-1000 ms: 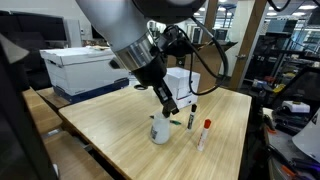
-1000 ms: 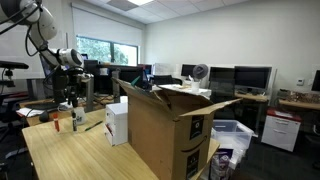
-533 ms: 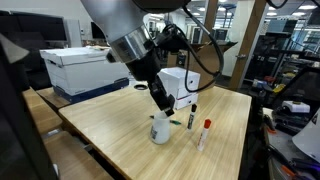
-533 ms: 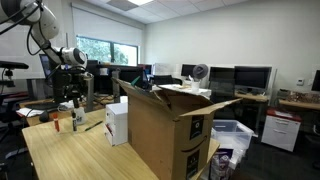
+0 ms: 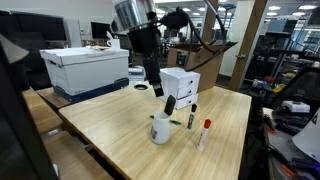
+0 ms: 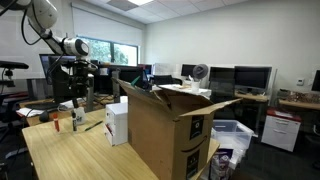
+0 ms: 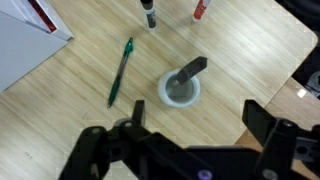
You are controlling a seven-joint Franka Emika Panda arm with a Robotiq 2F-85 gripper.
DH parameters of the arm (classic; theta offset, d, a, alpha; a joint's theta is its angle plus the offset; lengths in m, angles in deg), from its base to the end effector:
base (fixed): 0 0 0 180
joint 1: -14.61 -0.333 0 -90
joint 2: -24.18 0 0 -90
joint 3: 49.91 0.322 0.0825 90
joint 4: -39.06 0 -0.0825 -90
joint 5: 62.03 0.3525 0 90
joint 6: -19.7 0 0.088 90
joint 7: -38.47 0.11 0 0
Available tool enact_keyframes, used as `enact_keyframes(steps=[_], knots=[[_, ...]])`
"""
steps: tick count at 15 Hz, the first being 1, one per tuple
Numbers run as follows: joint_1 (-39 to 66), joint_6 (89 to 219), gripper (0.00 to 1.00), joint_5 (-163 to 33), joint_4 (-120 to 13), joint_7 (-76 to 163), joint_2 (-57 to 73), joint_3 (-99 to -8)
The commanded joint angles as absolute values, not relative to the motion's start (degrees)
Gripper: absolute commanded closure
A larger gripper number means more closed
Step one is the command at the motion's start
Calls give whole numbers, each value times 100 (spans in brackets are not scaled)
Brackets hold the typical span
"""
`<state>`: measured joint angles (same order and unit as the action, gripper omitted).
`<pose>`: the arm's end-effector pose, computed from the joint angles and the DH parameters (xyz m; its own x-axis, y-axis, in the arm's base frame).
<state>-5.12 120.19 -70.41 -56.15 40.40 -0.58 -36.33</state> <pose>0.5192 0.3068 0.3590 0.7892 0.5243 -0.3197 0.5641 -0.8247 0.0399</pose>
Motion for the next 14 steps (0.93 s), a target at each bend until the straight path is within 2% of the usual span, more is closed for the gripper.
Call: enact_keyframes(steps=[1, 14], knots=[[-148, 12923, 0, -6582, -6944, 4077, 1048, -3680], [335, 16849, 0, -5795, -10384, 4981, 2285, -4060]])
